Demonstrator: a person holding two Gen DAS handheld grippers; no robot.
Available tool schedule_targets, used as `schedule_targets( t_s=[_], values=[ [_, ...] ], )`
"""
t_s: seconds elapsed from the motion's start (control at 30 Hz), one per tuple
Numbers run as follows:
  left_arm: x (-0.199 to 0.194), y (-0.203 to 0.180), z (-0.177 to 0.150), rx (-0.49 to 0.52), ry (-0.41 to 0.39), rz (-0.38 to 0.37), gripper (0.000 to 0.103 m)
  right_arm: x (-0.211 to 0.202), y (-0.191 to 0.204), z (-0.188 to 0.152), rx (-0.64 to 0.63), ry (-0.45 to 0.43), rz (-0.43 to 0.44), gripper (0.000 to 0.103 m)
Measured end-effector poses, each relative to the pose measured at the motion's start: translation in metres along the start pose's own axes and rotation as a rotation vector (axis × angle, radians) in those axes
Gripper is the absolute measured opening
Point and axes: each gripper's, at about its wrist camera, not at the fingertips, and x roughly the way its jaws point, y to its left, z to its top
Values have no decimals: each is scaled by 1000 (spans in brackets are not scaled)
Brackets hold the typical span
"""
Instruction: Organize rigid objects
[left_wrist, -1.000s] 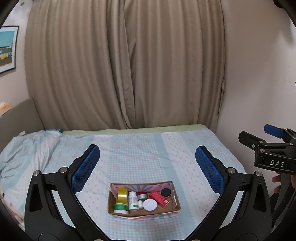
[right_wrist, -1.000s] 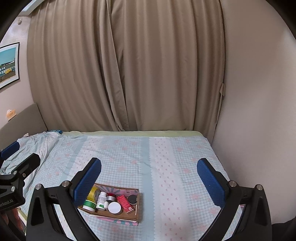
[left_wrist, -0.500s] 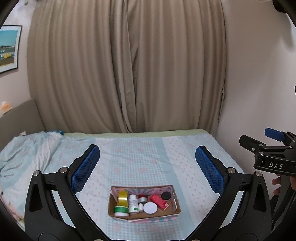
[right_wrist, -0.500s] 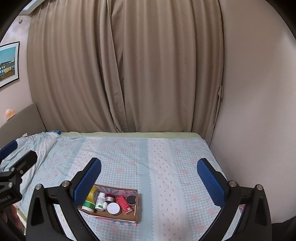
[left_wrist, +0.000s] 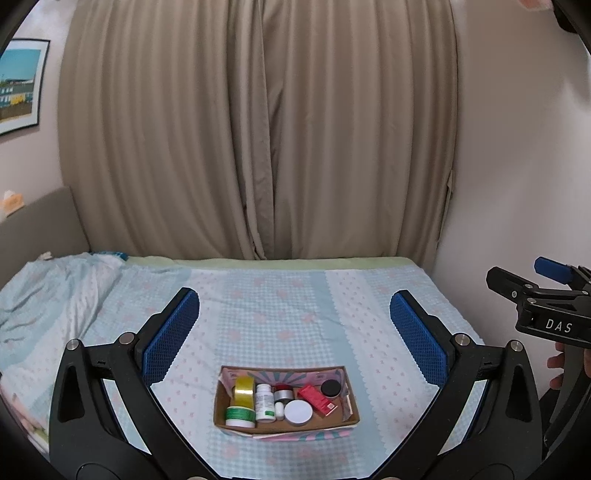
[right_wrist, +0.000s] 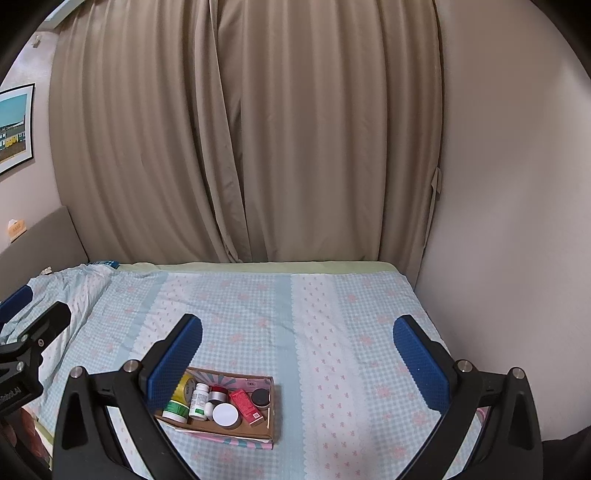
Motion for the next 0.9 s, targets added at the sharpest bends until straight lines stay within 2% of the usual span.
schedule_targets(
  t_s=[0.47, 0.9],
  values=[
    [10, 5, -3, -26, 18, 10, 103, 0, 1, 1, -1, 0, 0, 103],
    [2, -6, -6, 24, -57, 49, 103, 5, -3, 4, -2, -16, 1, 103]
  ],
)
